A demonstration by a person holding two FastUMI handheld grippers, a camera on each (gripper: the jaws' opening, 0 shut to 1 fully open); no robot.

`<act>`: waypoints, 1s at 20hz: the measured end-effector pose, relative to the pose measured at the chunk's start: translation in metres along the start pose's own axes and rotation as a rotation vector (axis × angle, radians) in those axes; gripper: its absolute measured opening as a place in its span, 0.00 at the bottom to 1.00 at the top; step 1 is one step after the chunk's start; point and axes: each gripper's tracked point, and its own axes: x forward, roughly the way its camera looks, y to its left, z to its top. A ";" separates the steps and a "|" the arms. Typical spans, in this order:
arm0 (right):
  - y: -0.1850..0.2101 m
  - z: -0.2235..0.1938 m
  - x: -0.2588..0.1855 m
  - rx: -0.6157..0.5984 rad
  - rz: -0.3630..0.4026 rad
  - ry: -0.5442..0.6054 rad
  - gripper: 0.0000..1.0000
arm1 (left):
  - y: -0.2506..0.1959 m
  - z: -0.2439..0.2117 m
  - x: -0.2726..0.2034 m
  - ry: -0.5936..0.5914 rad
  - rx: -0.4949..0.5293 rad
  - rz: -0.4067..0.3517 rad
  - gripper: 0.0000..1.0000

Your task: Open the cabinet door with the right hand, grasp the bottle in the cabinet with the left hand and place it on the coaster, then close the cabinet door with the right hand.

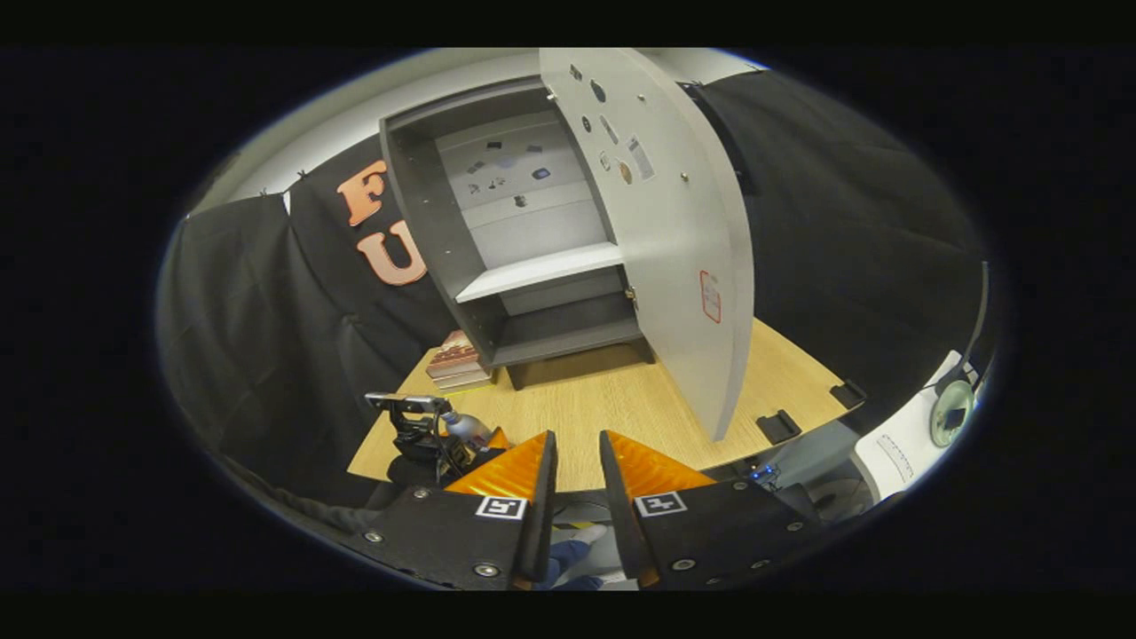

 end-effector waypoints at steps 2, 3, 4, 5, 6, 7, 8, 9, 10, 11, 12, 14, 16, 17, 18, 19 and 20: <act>-0.001 0.000 0.000 0.003 0.001 -0.001 0.30 | 0.004 0.004 -0.003 -0.005 -0.009 0.011 0.97; -0.002 -0.001 -0.002 0.004 0.001 -0.004 0.30 | 0.005 0.009 -0.004 -0.017 -0.028 0.008 0.97; -0.002 0.000 -0.003 0.007 0.001 -0.006 0.30 | 0.004 0.014 -0.005 -0.023 -0.043 0.009 0.97; -0.002 0.000 -0.004 0.011 0.002 -0.005 0.30 | 0.003 0.019 -0.006 -0.030 -0.046 0.006 0.97; -0.002 0.000 -0.003 0.015 0.003 -0.008 0.30 | 0.003 0.025 -0.008 -0.041 -0.040 0.009 0.97; -0.001 0.001 -0.005 0.020 0.005 -0.012 0.30 | 0.004 0.033 -0.009 -0.054 -0.028 0.009 0.97; 0.000 0.002 -0.005 0.025 0.010 -0.022 0.30 | 0.004 0.041 -0.011 -0.067 -0.020 0.013 0.97; 0.001 0.003 -0.006 0.029 0.013 -0.028 0.30 | 0.006 0.052 -0.012 -0.081 -0.018 0.016 0.97; 0.001 0.005 -0.007 0.031 0.016 -0.032 0.30 | 0.007 0.062 -0.013 -0.094 -0.022 0.017 0.97; 0.002 0.005 -0.010 0.034 0.020 -0.040 0.30 | 0.008 0.074 -0.015 -0.109 -0.024 0.016 0.97; 0.003 0.009 -0.011 0.036 0.024 -0.052 0.30 | 0.009 0.085 -0.019 -0.125 -0.027 0.016 0.97; 0.002 0.019 -0.015 0.039 0.027 -0.088 0.30 | 0.011 0.112 -0.025 -0.157 -0.027 0.014 0.95; 0.002 0.037 -0.024 0.023 0.031 -0.149 0.30 | 0.011 0.143 -0.033 -0.199 -0.031 0.003 0.97; 0.000 0.049 -0.028 0.010 0.029 -0.181 0.30 | 0.012 0.159 -0.037 -0.218 -0.026 0.004 0.97; -0.002 0.062 -0.031 -0.001 0.030 -0.207 0.31 | 0.011 0.174 -0.043 -0.237 -0.018 0.003 0.97; -0.005 0.075 -0.034 -0.008 0.030 -0.236 0.32 | 0.010 0.188 -0.048 -0.248 -0.014 -0.002 0.96; -0.009 0.089 -0.036 -0.014 0.030 -0.267 0.44 | 0.012 0.204 -0.053 -0.275 -0.011 0.008 0.97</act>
